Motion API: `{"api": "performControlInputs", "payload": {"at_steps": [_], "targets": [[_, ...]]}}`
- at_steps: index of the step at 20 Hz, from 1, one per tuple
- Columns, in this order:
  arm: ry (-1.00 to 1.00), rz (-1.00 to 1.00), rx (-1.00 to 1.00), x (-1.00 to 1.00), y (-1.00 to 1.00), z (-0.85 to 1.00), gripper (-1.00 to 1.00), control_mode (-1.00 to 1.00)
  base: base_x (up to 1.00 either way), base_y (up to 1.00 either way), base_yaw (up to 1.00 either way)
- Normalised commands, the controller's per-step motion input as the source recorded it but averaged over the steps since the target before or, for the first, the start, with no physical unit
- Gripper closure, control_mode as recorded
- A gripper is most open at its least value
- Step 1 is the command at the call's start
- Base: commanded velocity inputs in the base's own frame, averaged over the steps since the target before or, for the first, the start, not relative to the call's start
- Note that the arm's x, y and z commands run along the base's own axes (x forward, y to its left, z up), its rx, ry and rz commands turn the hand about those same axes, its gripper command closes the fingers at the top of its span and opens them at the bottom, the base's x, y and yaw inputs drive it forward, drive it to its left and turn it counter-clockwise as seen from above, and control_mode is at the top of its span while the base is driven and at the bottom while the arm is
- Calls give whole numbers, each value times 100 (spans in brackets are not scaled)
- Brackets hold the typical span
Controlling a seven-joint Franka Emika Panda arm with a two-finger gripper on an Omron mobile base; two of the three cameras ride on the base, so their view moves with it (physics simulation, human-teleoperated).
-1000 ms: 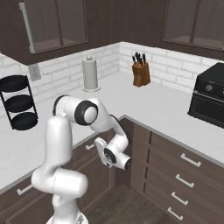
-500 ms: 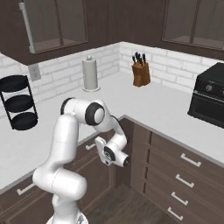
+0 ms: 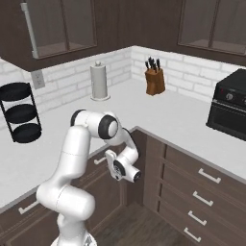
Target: Take a straw from the drawer in front and place it inside the glass cup on the dining counter.
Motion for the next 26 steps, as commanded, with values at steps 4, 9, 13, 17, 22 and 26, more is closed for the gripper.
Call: {"api": "performControlInputs", "payload": {"at_steps": [4, 9, 13, 17, 22, 26], "targets": [[4, -10, 0, 26, 17, -7, -100, -100, 0, 0, 0], [8, -7, 0, 14, 18, -5, -100, -100, 0, 0, 0], [7, -4, 0, 14, 23, -7, -100, -100, 0, 0, 0], [8, -3, 0, 15, 40, -12, 100, -100, 0, 0, 0], [3, -1, 0, 11, 17, -18, 100, -100, 0, 0, 0], [4, 0, 0, 2, 0, -35, 100, -100, 0, 0, 0]]}}
